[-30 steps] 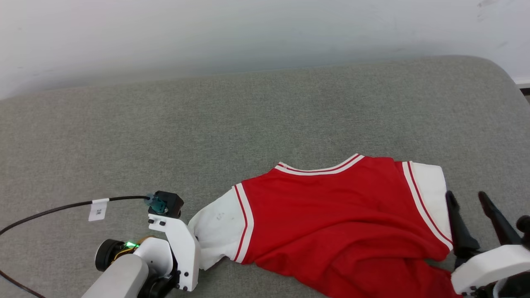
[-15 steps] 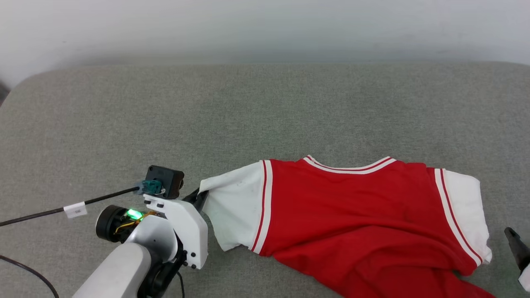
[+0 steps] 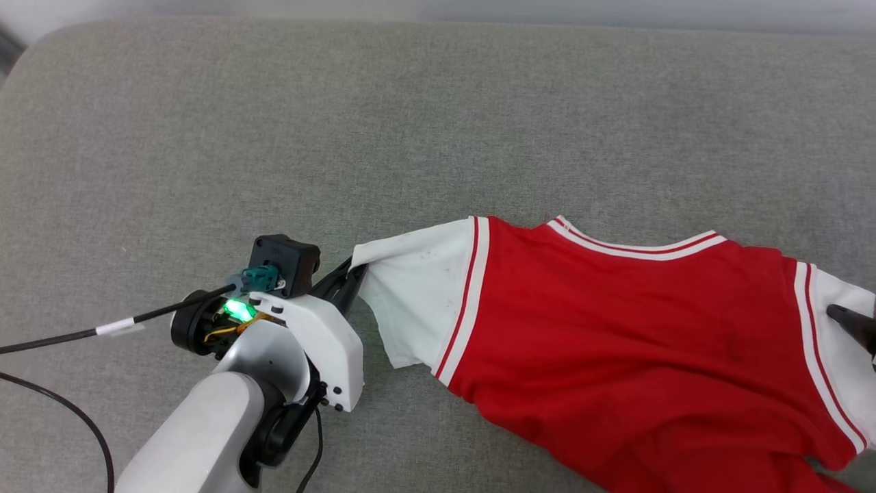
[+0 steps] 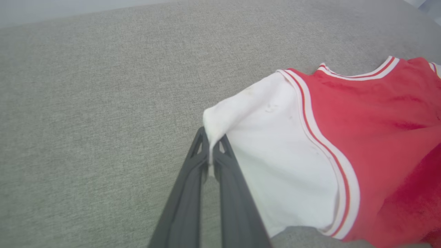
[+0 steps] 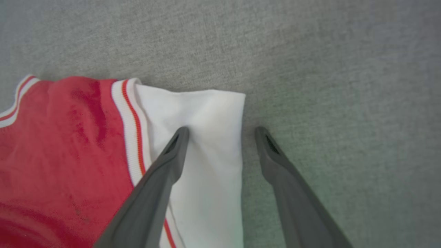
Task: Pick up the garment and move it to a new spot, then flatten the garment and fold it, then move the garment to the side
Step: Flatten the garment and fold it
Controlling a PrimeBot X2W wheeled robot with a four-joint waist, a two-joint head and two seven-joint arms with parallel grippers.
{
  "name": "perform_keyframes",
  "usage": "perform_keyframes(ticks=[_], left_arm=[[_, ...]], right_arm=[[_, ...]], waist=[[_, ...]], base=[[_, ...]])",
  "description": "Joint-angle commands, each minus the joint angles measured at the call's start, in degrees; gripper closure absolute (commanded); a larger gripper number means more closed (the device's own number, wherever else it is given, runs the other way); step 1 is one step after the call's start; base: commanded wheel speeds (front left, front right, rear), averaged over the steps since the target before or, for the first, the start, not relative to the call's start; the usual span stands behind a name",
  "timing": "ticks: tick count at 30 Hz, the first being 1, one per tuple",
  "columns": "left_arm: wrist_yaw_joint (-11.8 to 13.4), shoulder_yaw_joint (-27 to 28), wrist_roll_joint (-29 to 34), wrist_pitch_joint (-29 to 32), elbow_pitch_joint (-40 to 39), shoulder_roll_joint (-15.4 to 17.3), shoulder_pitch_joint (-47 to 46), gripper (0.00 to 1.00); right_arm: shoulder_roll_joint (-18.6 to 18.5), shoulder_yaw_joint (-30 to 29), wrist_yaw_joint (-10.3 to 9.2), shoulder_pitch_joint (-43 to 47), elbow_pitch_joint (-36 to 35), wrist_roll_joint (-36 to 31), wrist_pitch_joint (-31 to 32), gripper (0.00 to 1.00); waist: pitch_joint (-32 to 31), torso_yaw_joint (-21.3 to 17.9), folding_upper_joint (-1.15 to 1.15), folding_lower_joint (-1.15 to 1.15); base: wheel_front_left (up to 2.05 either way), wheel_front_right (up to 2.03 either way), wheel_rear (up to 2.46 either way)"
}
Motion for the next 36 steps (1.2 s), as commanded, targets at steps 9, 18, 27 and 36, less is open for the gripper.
perform_keyframes(ticks=[9, 18, 27, 36], left_arm=[[0.52, 0.80, -0.29, -1.64, 1.26, 0.46, 0.35, 1.00], [1.84, 2.89, 0.20, -4.17, 3.38, 1.64, -0.20, 1.00], [0.91, 6.38, -0.51, -5.62, 8.06, 3.72, -5.91, 1.00], [-1.90, 8.69, -2.77, -6.71, 18.27, 1.51, -17.86, 1.00]], right_arm=[[4.33, -1.67, -0.02, -0.63, 2.08, -3.69, 5.03, 1.00], [1.25, 3.14, -0.04, -3.05, -3.72, -5.36, 0.30, 1.00], [-0.57, 11.49, -0.05, -7.09, -2.51, -4.12, -4.17, 1.00], [-2.40, 21.15, -0.04, -18.28, 3.34, -1.62, -10.32, 1.00]], waist=[[0.28, 0.97, 0.00, -0.01], [-6.22, -1.25, 0.00, -0.01], [-14.48, -4.04, 0.00, -0.01], [-17.26, -5.80, 0.00, -0.01]], base=[[0.00, 0.00, 0.00], [0.00, 0.00, 0.00], [0.00, 0.00, 0.00], [0.00, 0.00, 0.00]])
